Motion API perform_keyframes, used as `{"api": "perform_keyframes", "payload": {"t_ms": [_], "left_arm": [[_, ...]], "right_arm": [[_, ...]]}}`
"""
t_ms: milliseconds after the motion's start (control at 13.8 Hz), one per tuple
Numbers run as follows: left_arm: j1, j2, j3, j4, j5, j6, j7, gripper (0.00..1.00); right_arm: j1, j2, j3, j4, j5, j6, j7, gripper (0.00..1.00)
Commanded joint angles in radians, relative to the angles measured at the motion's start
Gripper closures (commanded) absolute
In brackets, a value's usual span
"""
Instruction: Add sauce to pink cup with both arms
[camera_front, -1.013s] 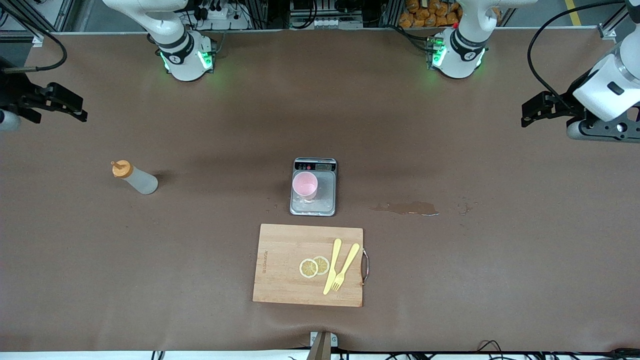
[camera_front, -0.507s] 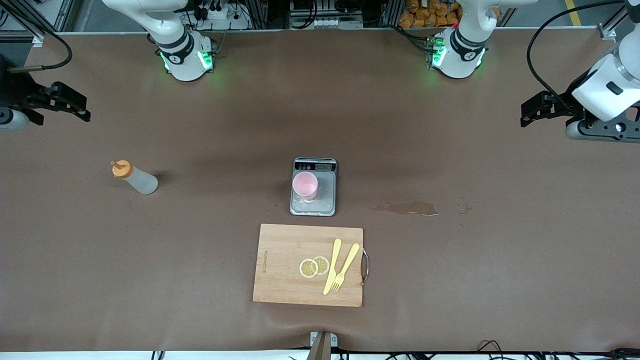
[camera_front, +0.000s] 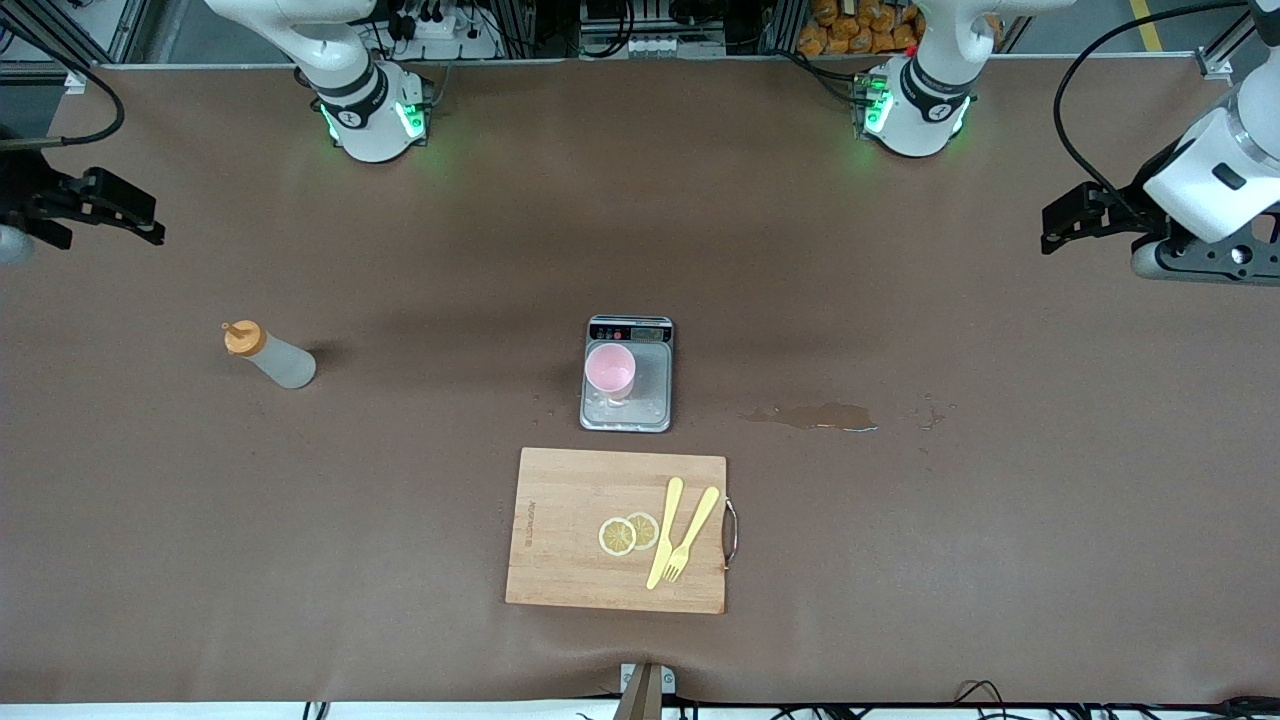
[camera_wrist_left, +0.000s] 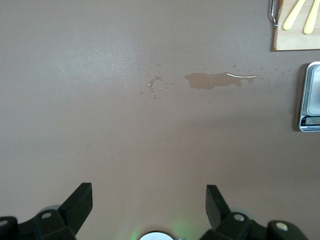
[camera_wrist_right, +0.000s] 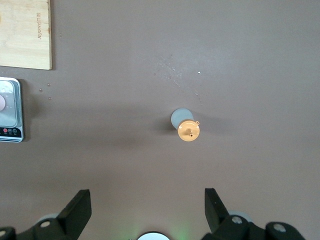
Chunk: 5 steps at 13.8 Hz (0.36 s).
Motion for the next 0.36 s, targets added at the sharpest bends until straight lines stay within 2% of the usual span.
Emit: {"api": "perform_keyframes", "payload": {"t_ms": [0, 290], "left_arm": [[-0.003, 0.002, 0.0, 0.017, -0.006, -0.016, 0.01, 0.0], [0.002, 0.003, 0.0, 0.016, -0.007, -0.016, 0.012, 0.0]], "right_arm": [[-0.003, -0.018, 0.01, -0.021, -0.011, 0.001, -0.008, 0.0], [-0.006, -0.018, 0.01, -0.021, -0.011, 0.001, -0.008, 0.0]]}}
